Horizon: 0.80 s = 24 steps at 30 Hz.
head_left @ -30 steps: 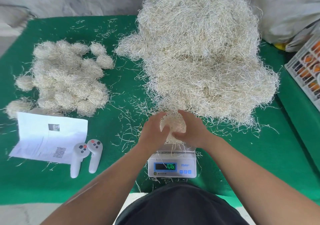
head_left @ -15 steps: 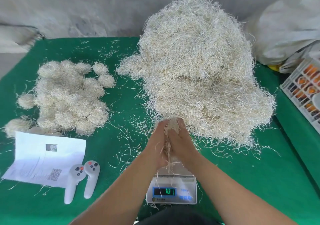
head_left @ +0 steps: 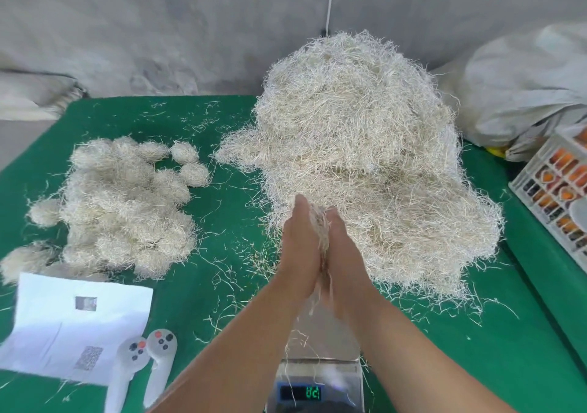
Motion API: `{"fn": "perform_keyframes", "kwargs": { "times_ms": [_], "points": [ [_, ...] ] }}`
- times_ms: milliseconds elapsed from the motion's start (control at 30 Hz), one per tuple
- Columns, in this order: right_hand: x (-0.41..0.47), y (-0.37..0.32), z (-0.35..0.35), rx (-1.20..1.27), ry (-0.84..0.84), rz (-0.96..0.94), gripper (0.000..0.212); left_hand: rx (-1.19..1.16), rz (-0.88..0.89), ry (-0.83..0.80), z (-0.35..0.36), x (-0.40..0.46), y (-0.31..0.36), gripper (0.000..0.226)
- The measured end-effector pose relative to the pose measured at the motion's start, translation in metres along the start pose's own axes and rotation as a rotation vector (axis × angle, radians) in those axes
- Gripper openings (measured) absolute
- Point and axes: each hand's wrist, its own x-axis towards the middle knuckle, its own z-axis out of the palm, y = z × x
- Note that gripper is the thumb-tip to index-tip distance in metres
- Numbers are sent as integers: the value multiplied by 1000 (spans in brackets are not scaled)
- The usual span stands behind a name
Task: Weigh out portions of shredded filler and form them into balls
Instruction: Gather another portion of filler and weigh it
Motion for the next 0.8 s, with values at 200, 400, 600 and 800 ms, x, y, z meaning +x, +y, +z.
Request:
{"fn": "perform_keyframes", "kwargs": {
  "times_ms": [200,400,600,800],
  "points": [
    [7,-10,3,-119,176,-118,14,454,191,152,-1,6,2,41],
    [4,-28,7,-91,233,-172,41,-202,-8,-3,6,-12,5,53],
    [4,-40,15,-146,144,-275,38,-279,-218,6,15,-17,16,45],
    [12,-26,1,-872,129,-877,43,-250,-327,-208,-2,-12,50,53]
  ]
}}
